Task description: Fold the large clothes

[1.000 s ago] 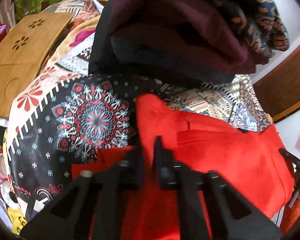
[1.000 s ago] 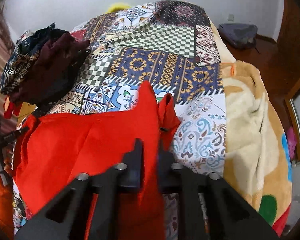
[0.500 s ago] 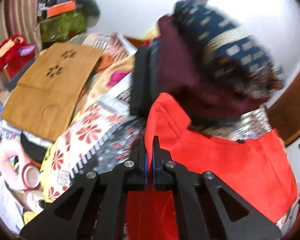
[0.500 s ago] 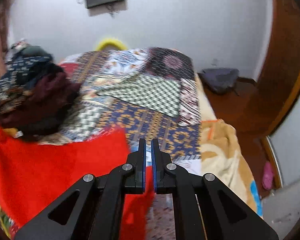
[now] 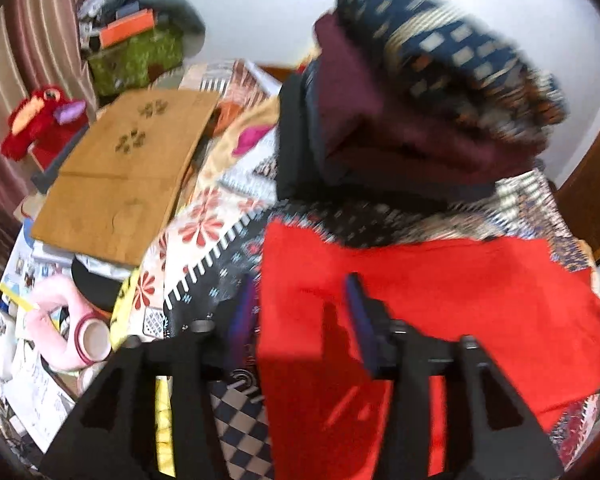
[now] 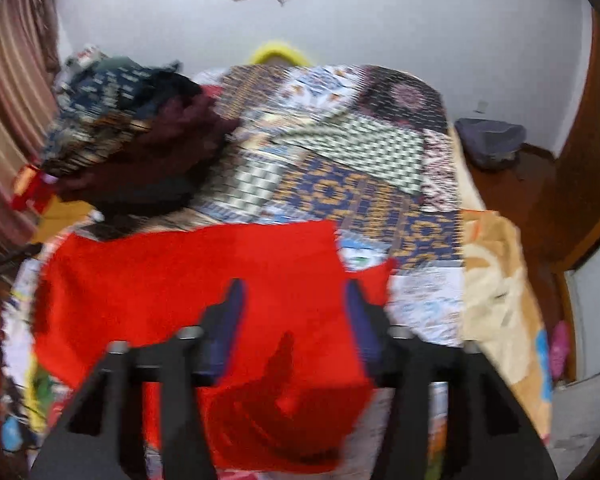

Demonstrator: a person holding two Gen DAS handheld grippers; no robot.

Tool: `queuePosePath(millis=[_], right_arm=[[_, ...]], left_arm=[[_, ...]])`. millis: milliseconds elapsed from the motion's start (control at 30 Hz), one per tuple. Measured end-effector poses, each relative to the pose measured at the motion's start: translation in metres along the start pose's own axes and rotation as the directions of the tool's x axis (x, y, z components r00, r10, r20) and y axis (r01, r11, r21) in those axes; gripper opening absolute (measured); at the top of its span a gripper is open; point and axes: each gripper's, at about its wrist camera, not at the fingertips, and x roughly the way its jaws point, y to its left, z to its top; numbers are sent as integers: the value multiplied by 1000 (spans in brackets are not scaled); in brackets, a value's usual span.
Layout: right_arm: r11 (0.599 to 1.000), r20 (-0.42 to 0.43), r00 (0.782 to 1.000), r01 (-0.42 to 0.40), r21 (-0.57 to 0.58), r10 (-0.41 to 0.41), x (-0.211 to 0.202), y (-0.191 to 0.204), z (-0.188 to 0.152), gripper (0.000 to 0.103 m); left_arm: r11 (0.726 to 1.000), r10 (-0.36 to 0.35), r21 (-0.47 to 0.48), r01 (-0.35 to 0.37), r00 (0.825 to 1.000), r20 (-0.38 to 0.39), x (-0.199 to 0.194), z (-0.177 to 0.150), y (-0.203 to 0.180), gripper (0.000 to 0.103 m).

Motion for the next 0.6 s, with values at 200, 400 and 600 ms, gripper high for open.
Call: queuePosePath(millis=[200,400,600], right_arm=[[994,-111,989,-100,-34,96,23,38,-24,70],[983,-206,976,35,-179,-72,46,46,-63,70],[972,-131,983,97,-215,-127,20,29,-80,70]], left_arm=[[984,-169,46,171,985,-44,-17,-17,-37,71],[957,-229,131,261,948,-219,5,-72,-83,75],[968,-112,198,153,973,-202,5,-117,-80,92]])
